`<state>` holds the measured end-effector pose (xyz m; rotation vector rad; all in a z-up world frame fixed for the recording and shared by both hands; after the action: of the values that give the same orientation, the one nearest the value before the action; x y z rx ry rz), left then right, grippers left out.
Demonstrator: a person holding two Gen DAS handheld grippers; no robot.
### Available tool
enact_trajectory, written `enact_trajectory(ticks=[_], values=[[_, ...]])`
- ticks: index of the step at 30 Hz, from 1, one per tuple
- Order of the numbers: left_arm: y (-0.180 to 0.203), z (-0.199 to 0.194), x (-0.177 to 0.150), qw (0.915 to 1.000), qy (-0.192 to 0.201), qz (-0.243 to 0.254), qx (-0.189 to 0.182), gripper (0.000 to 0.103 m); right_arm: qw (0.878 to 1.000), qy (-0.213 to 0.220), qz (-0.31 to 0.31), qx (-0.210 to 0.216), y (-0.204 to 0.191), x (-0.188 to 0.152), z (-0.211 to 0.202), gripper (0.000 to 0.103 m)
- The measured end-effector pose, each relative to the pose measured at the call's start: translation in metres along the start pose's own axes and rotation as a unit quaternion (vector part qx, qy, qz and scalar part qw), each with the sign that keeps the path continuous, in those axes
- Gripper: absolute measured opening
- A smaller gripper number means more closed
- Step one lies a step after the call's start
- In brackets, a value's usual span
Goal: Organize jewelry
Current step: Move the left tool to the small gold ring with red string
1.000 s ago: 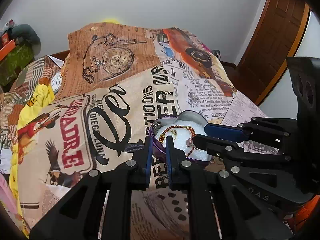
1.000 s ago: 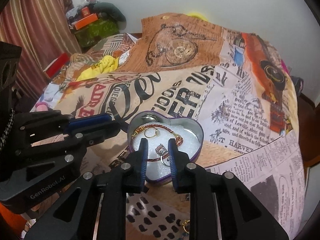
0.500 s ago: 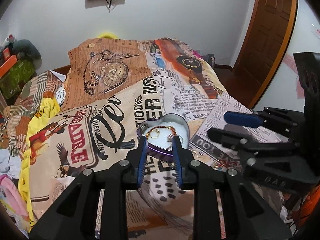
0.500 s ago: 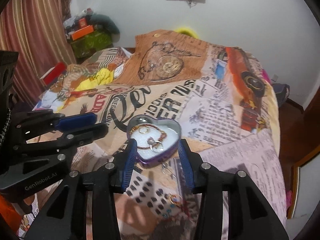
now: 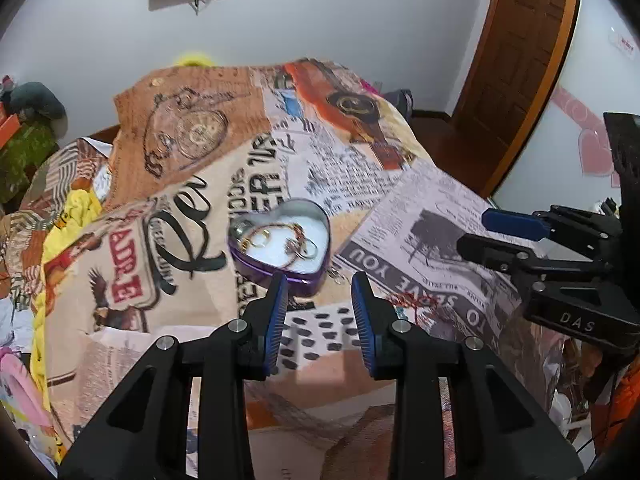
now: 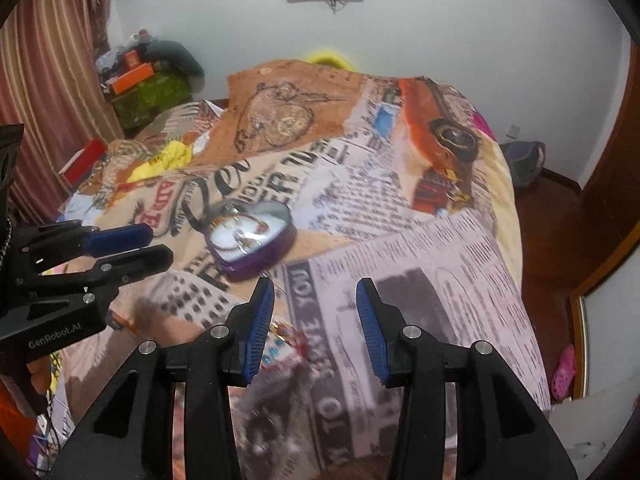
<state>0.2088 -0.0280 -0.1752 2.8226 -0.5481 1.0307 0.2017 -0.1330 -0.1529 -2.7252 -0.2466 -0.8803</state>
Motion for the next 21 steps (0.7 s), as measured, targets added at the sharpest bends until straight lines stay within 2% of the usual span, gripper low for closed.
enact_trajectory(ticks=[10,21], values=[[0.031,0.039,-0.007,0.9980,-0.049,0.022,-0.035,0.032,0.999,-0.021,0.018,-0.018,0.029,-0.020,0.008,0.039],[0.057,0.078,-0.005,0.9938,-0.083,0.039,-0.063,0.032,0.999,-0.036,0.032,-0.008,0.041,-0.032,0.012,0.039]])
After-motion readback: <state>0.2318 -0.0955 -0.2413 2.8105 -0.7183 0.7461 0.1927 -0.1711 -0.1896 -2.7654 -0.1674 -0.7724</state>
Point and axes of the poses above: each gripper's, at about its wrist camera, not at the fingertips, and z roughly the way its jaws point, y to its right, x to its top, the point moved 5 cm from there along z, roughly the way its jaws point, and after that the axes turned 14 degrees about z, right-handed, at the moved point
